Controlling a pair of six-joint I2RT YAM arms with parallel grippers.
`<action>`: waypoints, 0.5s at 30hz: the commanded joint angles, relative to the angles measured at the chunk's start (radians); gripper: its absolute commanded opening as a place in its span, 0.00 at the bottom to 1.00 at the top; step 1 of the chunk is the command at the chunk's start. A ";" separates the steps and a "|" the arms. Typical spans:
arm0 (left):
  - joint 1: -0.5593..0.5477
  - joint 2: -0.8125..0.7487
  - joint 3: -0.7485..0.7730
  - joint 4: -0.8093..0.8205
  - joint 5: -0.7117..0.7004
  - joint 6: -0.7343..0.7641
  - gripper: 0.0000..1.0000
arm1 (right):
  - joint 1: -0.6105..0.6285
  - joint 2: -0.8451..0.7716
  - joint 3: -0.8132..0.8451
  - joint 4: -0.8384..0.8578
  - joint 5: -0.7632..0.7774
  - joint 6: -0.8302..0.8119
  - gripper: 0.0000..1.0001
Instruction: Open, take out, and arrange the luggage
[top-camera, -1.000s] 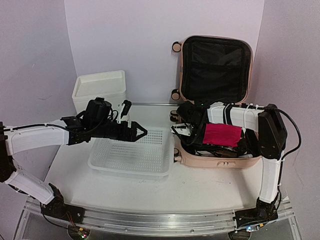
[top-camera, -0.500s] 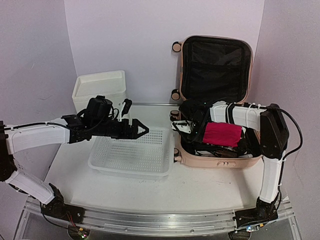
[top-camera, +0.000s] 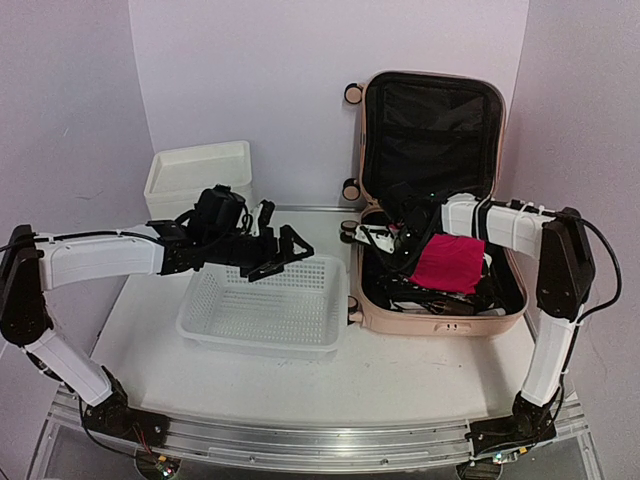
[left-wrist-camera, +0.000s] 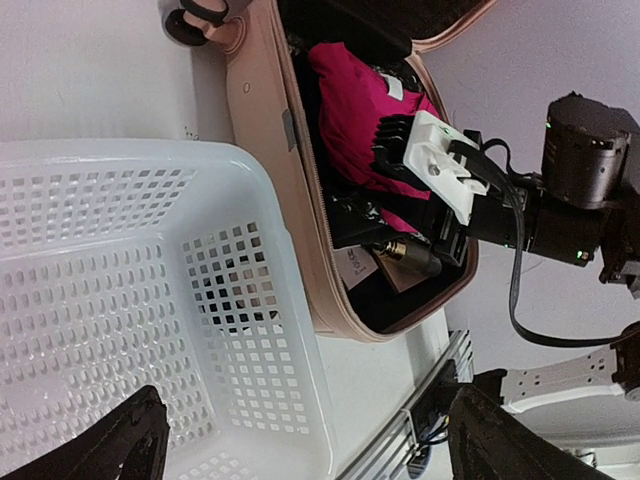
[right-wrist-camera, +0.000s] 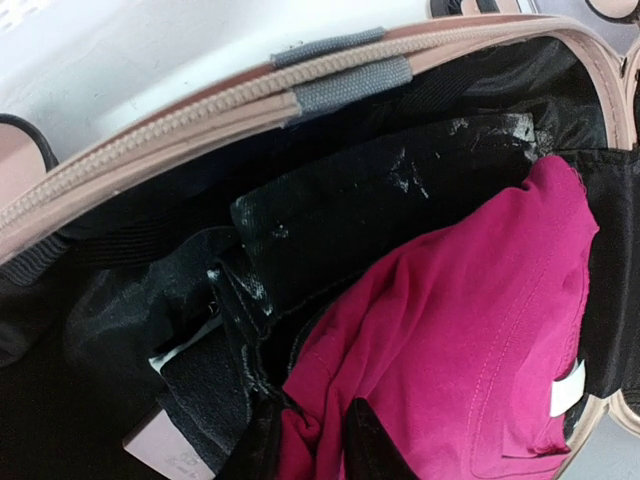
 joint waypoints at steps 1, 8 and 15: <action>0.002 0.025 0.067 0.023 0.001 -0.155 0.98 | -0.023 -0.039 -0.005 0.023 -0.030 0.025 0.29; 0.002 0.077 0.105 0.027 0.034 -0.269 0.99 | -0.036 -0.034 -0.007 0.022 -0.074 0.027 0.36; 0.003 0.101 0.123 0.032 0.051 -0.280 0.98 | -0.061 -0.054 -0.005 0.003 -0.108 0.024 0.39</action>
